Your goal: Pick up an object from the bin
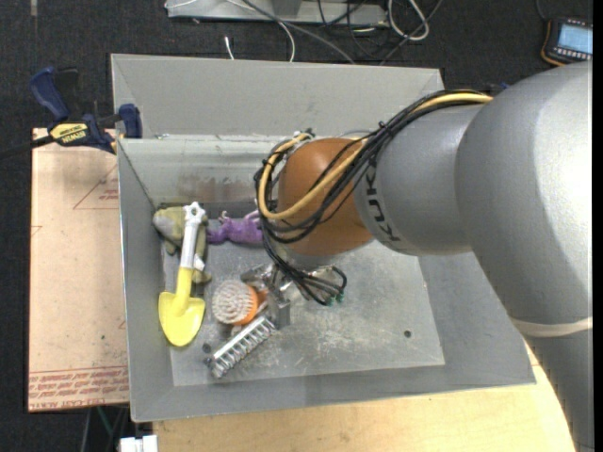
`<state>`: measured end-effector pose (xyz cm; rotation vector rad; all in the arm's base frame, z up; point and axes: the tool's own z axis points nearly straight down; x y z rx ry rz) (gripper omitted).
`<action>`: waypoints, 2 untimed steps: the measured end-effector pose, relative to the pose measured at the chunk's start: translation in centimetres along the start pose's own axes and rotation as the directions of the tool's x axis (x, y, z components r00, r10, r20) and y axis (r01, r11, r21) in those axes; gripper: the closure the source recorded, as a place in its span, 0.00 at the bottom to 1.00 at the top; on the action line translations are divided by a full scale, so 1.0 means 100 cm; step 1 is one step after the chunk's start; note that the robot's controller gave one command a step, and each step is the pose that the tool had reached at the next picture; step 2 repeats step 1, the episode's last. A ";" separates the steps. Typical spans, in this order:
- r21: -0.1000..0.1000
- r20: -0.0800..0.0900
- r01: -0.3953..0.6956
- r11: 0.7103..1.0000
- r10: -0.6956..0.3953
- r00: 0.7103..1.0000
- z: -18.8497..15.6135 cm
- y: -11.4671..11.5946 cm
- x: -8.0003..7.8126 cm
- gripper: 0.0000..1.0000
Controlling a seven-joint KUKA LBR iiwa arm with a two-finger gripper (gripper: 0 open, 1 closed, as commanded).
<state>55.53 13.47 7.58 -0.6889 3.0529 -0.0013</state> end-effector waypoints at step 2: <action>0.000 -0.001 0.000 1.000 0.000 1.000 -0.016 0.000 0.000 1.00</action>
Offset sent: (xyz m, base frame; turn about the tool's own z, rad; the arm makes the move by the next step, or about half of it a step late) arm -0.0008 0.0000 0.0233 -0.0004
